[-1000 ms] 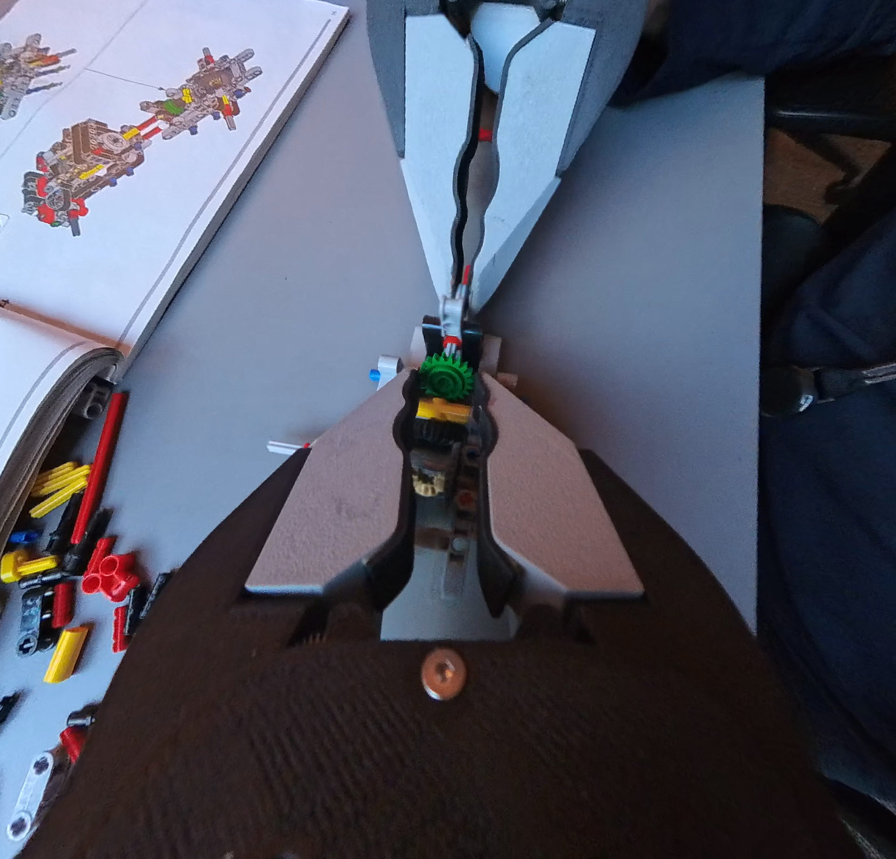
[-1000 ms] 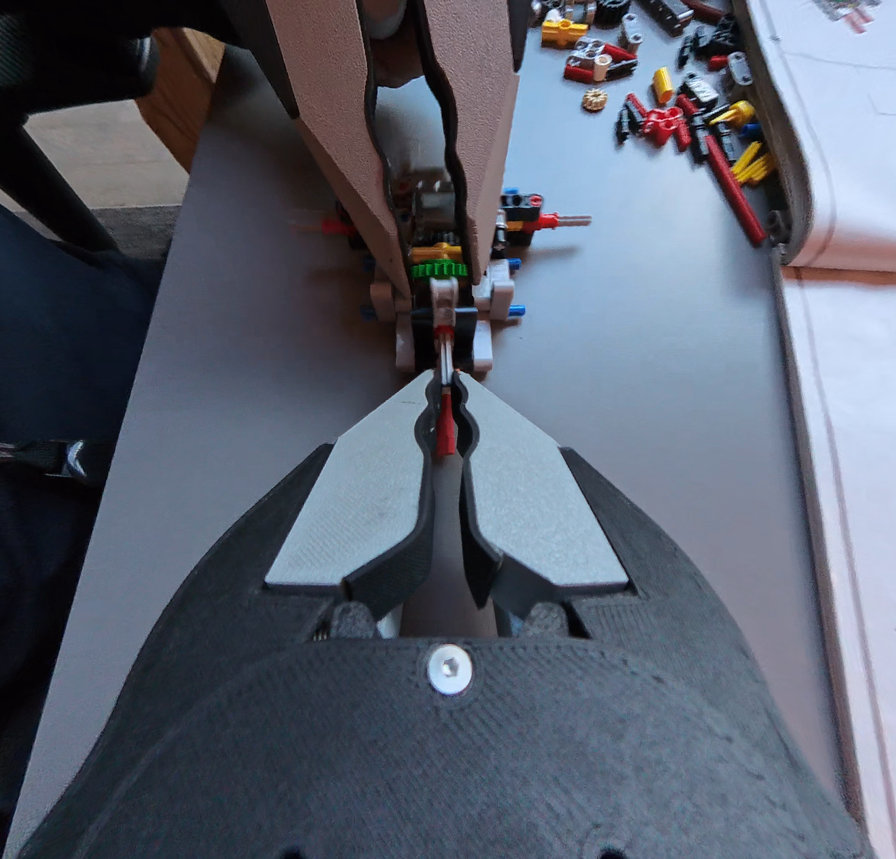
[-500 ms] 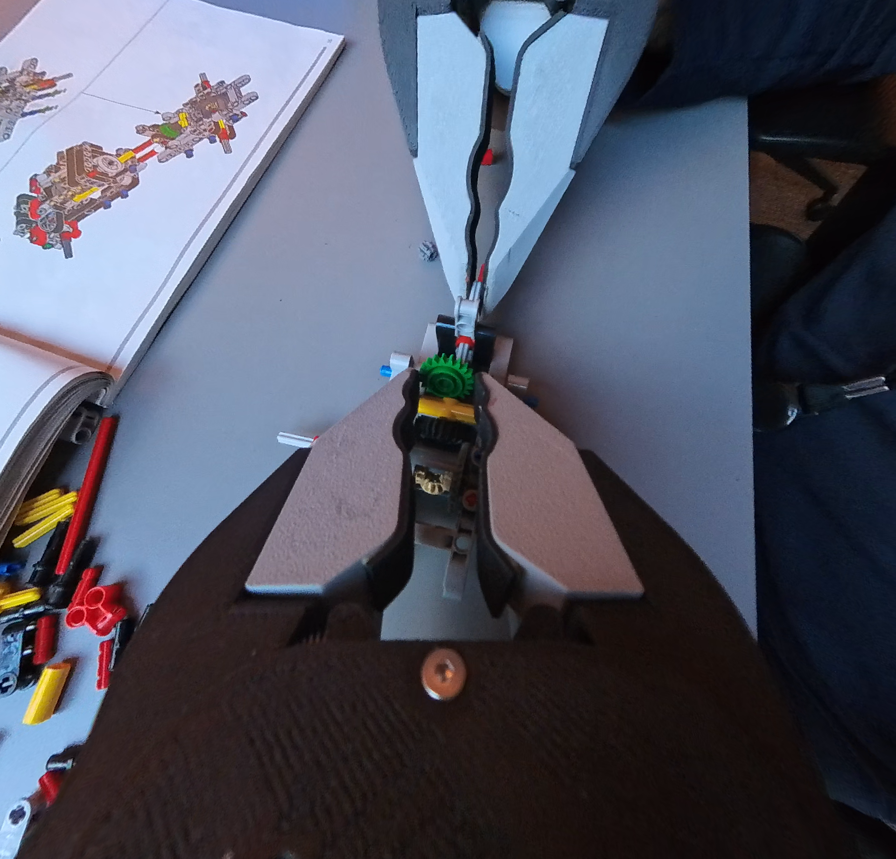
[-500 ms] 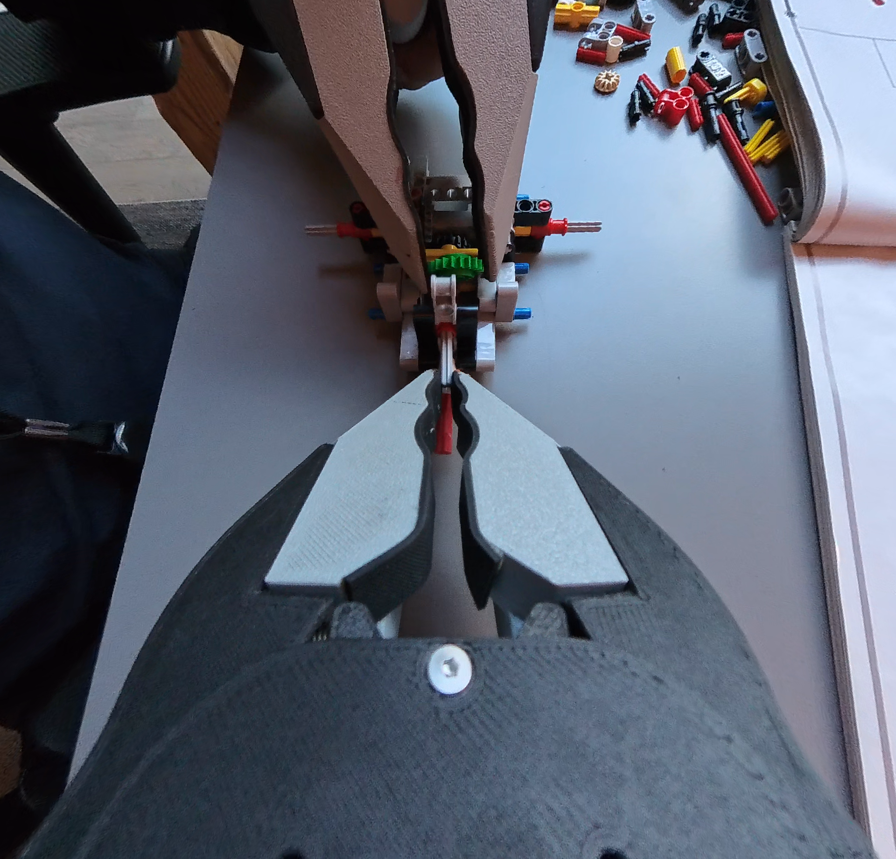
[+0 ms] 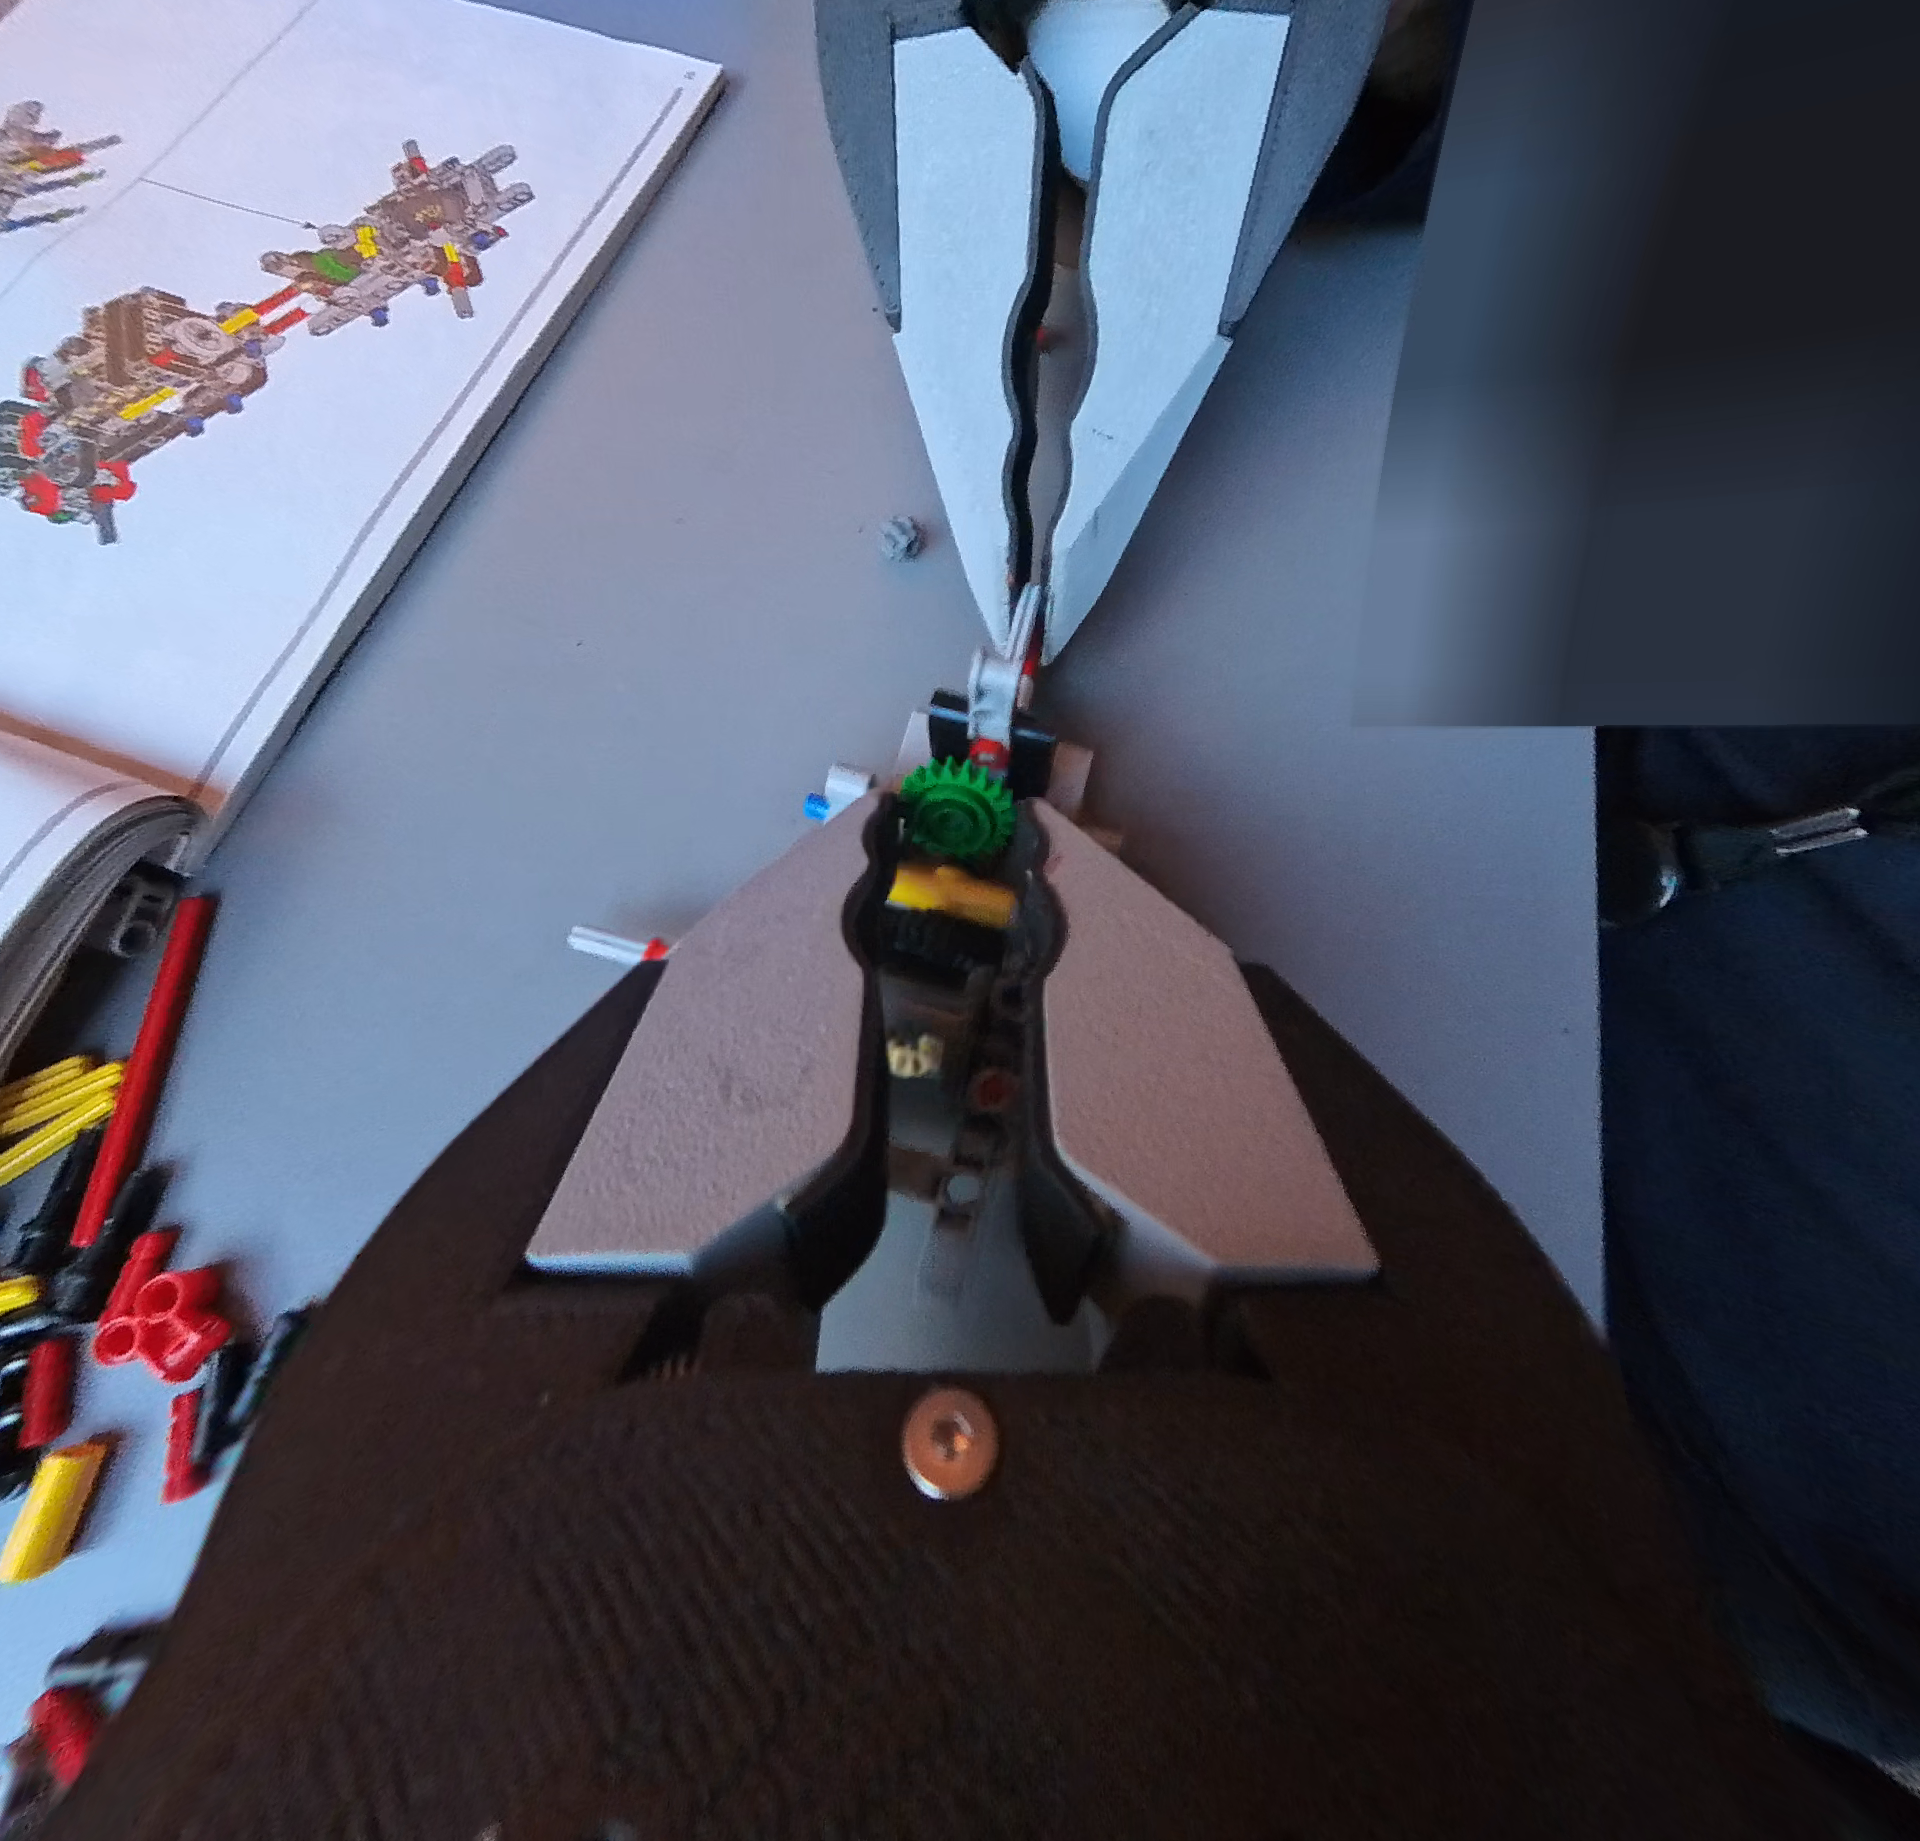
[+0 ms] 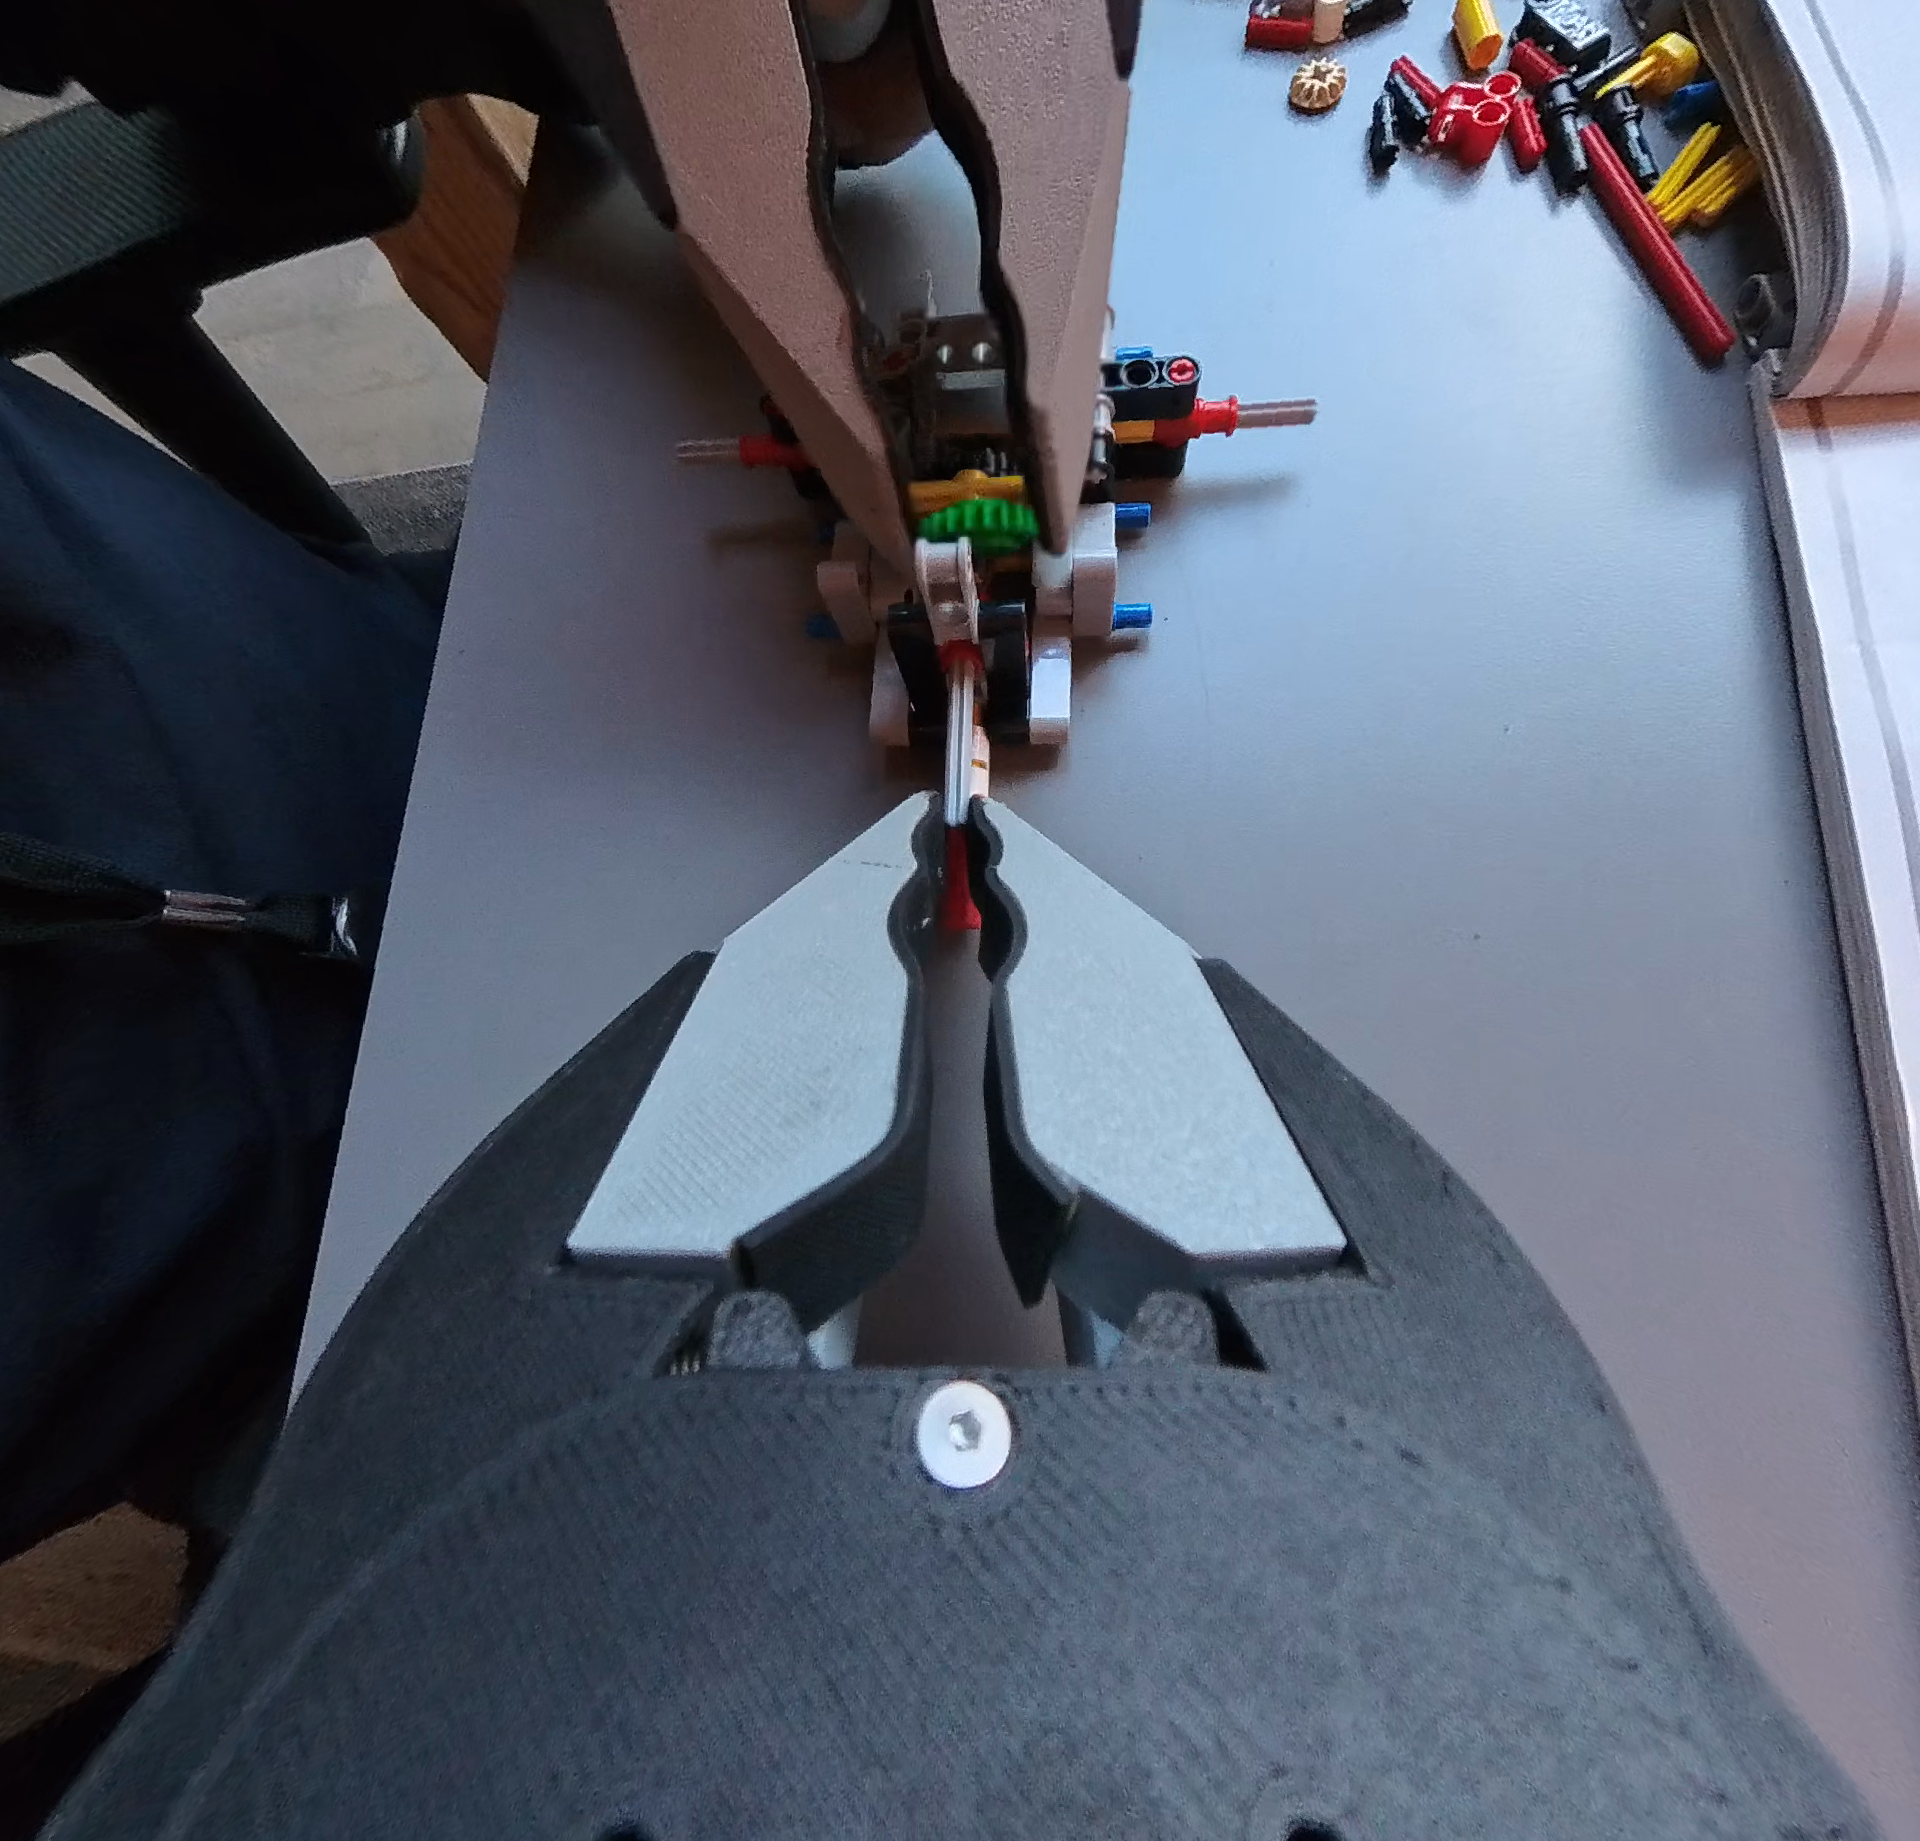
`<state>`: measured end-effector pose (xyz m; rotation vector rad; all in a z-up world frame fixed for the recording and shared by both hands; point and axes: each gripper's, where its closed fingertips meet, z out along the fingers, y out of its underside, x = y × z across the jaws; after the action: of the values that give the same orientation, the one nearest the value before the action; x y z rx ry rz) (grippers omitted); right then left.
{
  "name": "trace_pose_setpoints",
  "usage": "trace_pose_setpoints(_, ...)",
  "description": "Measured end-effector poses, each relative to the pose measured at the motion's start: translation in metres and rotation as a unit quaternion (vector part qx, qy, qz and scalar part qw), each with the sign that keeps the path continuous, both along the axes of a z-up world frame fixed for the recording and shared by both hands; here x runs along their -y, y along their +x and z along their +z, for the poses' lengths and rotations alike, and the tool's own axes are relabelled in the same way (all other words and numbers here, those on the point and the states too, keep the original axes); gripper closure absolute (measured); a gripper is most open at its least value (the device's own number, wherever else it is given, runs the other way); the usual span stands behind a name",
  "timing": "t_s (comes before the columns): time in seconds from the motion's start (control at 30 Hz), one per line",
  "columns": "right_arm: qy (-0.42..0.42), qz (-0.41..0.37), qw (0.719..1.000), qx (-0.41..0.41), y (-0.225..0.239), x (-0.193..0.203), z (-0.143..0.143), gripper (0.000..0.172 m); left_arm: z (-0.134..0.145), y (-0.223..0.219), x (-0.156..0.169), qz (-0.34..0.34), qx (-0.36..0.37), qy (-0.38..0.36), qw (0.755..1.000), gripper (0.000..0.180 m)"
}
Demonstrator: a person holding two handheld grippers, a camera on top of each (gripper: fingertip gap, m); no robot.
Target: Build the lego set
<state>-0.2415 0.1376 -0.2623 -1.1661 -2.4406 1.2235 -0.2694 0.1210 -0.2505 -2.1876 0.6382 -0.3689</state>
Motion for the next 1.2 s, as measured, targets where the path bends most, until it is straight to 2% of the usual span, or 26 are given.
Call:
trace_pose_setpoints(0.2,-0.003,0.001,1.0,0.001,0.0,0.001,-0.001,0.172,0.001,0.009,-0.003,-0.009,0.012,0.007,1.0,0.162)
trace_pose_setpoints(0.57,-0.003,0.005,1.0,0.001,0.002,0.003,-0.001,0.172,0.0,0.014,0.001,-0.011,0.041,-0.029,0.999,0.16)
trace_pose_setpoints(0.83,-0.01,0.008,1.0,0.004,0.002,0.004,-0.001,0.172,0.0,0.007,0.007,-0.004,0.005,-0.039,0.999,0.158)
trace_pose_setpoints(1.03,-0.024,0.011,1.0,0.009,0.001,0.007,-0.001,0.172,-0.005,0.009,0.004,-0.011,-0.059,-0.041,0.997,0.163)
trace_pose_setpoints(1.2,-0.026,0.011,1.0,0.009,0.001,0.008,0.0,0.171,-0.005,0.009,0.006,-0.028,-0.066,-0.032,0.997,0.167)
